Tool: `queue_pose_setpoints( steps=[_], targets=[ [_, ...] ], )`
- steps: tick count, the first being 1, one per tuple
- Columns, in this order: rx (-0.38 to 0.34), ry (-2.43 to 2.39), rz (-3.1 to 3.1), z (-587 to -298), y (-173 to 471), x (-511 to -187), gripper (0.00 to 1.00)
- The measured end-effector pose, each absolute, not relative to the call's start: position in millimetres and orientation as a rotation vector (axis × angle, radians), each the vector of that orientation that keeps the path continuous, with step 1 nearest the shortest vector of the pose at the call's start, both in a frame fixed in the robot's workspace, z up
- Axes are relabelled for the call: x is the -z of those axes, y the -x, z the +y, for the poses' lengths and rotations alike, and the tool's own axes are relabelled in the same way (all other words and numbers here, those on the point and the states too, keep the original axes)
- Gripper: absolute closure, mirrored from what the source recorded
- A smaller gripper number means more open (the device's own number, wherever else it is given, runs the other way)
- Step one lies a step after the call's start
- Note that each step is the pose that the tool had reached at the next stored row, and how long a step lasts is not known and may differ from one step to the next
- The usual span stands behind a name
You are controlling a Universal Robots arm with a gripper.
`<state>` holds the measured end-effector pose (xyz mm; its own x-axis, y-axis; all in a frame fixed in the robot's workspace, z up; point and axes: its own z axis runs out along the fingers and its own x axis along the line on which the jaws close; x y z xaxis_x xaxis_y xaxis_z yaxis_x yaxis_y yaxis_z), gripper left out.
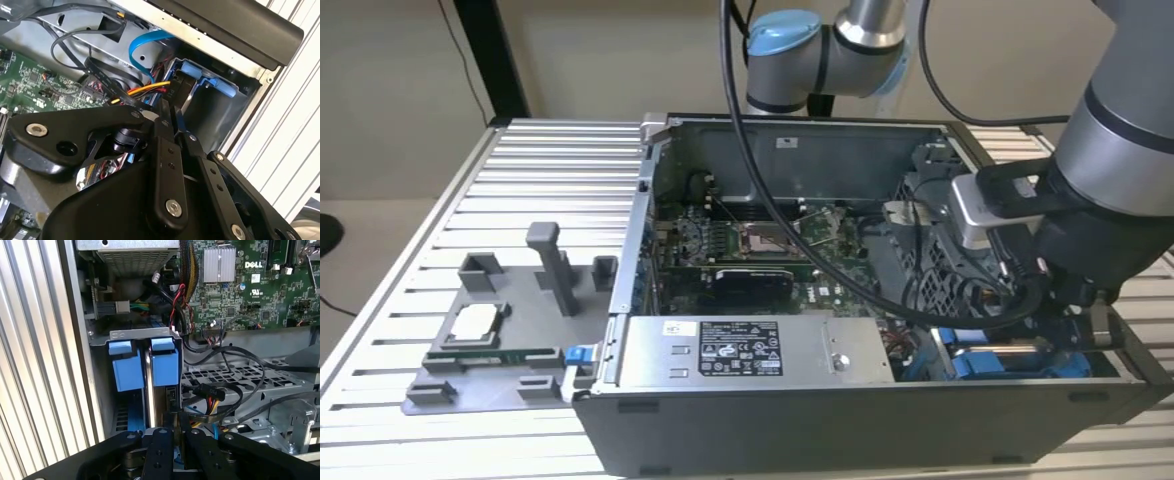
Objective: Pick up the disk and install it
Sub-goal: 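Insert the second disk wire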
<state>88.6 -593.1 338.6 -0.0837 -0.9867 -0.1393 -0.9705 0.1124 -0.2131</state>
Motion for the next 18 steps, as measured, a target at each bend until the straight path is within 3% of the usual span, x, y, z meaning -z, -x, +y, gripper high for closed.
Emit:
queue_pose_setpoints(
  steps=[18],
  targets=[
    [0.096,1.94,2.144,-592.4,-89.0,-327.7,1.0]
  ],
)
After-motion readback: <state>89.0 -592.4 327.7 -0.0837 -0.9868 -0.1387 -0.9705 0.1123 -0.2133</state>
